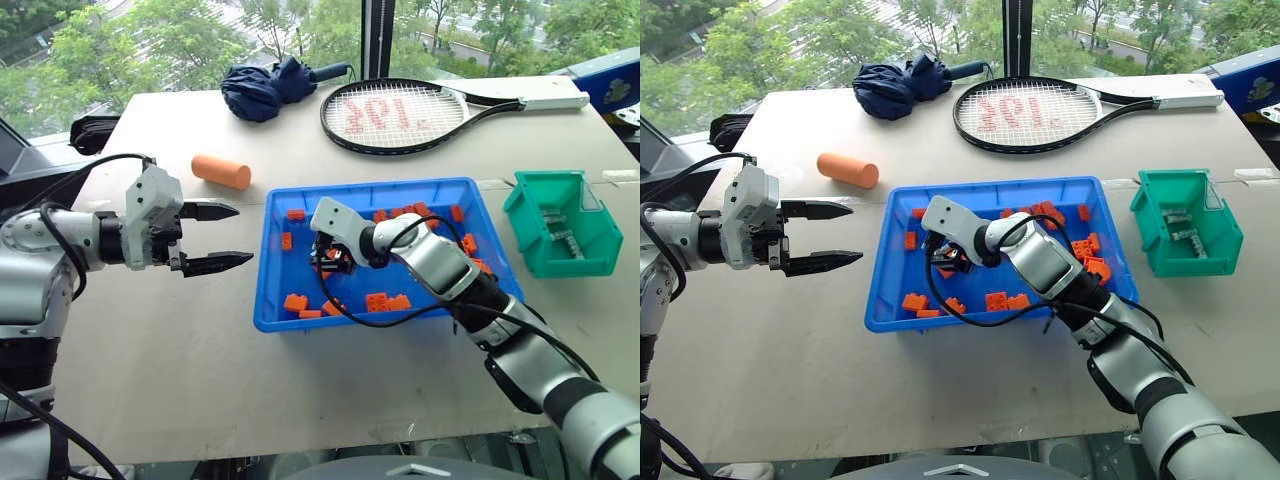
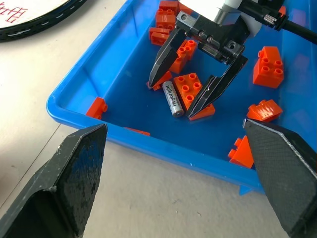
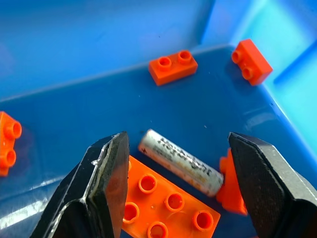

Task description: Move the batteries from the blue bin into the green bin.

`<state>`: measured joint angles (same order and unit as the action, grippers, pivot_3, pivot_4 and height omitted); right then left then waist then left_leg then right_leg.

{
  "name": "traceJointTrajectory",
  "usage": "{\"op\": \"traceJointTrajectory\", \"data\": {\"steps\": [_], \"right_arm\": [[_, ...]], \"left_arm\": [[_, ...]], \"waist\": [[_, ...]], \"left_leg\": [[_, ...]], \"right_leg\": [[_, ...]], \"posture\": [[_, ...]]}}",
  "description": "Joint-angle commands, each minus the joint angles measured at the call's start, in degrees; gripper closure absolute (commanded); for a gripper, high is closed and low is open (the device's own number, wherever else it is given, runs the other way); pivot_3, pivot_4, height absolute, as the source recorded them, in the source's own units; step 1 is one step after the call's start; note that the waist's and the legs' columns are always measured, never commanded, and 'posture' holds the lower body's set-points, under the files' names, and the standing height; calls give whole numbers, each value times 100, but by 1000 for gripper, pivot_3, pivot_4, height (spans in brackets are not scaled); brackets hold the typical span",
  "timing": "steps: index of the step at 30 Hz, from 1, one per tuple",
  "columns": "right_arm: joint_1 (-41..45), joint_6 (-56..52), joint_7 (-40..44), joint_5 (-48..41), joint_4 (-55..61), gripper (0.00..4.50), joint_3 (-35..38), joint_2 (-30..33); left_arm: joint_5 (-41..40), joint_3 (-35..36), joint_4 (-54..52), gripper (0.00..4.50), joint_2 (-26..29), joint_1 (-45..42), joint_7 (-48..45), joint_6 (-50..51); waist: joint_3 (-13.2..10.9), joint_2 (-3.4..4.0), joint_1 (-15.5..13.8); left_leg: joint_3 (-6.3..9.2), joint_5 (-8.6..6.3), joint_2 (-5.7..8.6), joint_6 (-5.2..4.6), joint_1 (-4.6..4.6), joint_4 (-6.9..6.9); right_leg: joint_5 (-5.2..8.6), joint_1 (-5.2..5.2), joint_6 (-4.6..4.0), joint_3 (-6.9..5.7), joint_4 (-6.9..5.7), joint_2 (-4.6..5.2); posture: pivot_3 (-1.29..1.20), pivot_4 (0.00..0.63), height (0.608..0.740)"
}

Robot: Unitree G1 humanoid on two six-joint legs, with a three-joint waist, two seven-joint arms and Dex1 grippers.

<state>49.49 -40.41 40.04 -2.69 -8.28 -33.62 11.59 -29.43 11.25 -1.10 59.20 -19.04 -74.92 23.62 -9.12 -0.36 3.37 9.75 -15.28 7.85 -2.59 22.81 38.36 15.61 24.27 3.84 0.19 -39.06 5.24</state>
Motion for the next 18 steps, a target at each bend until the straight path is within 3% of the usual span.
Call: {"op": "traceJointTrajectory", "data": {"steps": [1,11,18], "right_arm": [[-100,-112,33,-108,571,1355,324,-55],[-383,-1380,54,-597,1754,1355,786,73],[-594,-2072,-72,-722,1815,1355,641,193]], "left_arm": [[-48,104,-109,0,16,-79,10,-18],[-15,14,-96,0,-15,-129,-2,-47],[4,-66,-77,0,-56,-228,-1,-31]], "waist": [[0,0,7],[0,0,30],[0,0,29]], "left_leg": [[0,0,0,0,0,0],[-1,0,0,0,2,-2],[-2,0,0,0,1,-2]], "right_leg": [[0,0,0,0,0,0],[0,-1,0,3,-3,1],[0,-1,0,5,-3,1]], "posture": [[0,150,740],[0,150,740],[0,150,740]]}}
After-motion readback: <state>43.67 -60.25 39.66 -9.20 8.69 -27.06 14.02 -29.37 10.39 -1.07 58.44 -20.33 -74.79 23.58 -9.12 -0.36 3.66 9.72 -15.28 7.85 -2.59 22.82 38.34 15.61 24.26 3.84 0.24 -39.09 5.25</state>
